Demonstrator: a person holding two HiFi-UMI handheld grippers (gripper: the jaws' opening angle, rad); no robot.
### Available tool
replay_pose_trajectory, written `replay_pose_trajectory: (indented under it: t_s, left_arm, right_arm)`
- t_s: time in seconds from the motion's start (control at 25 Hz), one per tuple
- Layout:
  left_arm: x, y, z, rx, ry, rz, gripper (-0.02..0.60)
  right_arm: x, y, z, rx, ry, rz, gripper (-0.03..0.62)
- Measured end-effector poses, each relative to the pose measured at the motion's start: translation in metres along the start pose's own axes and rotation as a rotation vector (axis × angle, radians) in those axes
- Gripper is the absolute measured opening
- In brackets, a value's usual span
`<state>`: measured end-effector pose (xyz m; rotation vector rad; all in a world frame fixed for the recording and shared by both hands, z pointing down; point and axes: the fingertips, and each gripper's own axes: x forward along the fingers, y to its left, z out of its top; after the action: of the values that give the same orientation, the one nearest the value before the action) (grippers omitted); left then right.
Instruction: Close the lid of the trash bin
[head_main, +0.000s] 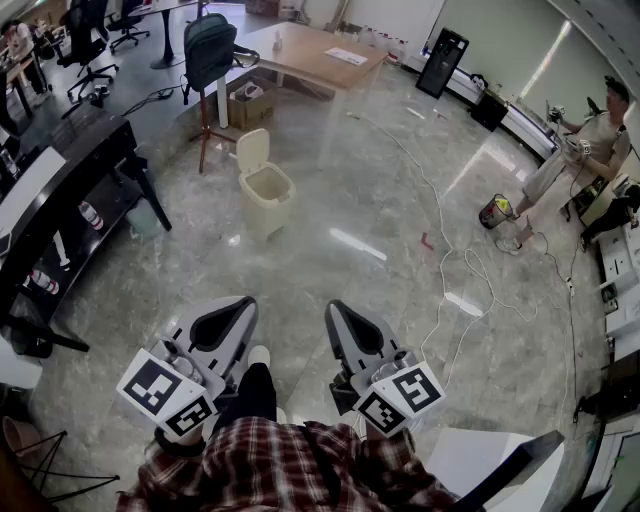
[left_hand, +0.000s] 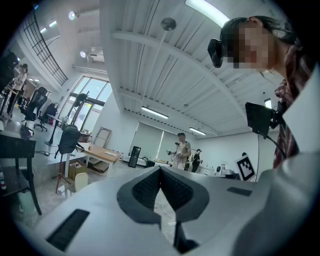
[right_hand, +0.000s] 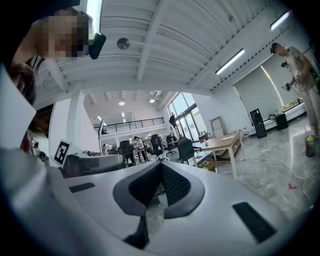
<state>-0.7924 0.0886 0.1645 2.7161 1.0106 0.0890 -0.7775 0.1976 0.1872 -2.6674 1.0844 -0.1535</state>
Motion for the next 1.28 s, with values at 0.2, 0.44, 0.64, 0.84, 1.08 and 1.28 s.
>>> replay_pose_trajectory:
  t_s: [0.2, 0.44, 0.64, 0.84, 1.08, 1.28]
  left_arm:
    - [0.045, 0.06, 0.014, 0.005, -0.002, -0.016, 0.011]
    - [0.099, 0.141, 0.032, 0.002, -0.01, -0.032, 0.011]
    - [0.129, 0.195, 0.034, -0.01, 0.006, -0.036, 0.011]
    - [0.158, 0.229, 0.03, -0.033, 0.044, -0.029, 0.011]
    - [0.211, 0.266, 0.03, -0.05, 0.064, 0.0, 0.011]
    - [0.276, 0.295, 0.034, -0.06, 0.044, 0.053, 0.011]
  right_arm:
    - [0.07, -0.036, 0.015, -0.016, 0.005, 0.0, 0.012]
    - [0.15, -0.079, 0.031, -0.029, -0.006, -0.019, 0.012]
    - [0.199, -0.112, 0.025, -0.006, 0.0, -0.053, 0.012]
    - [0.223, -0.145, 0.021, 0.023, 0.026, -0.087, 0.012]
    - [0.26, -0.197, 0.028, 0.036, 0.053, -0.085, 0.012]
    - [0.29, -0.257, 0.047, 0.019, 0.076, -0.037, 0.012]
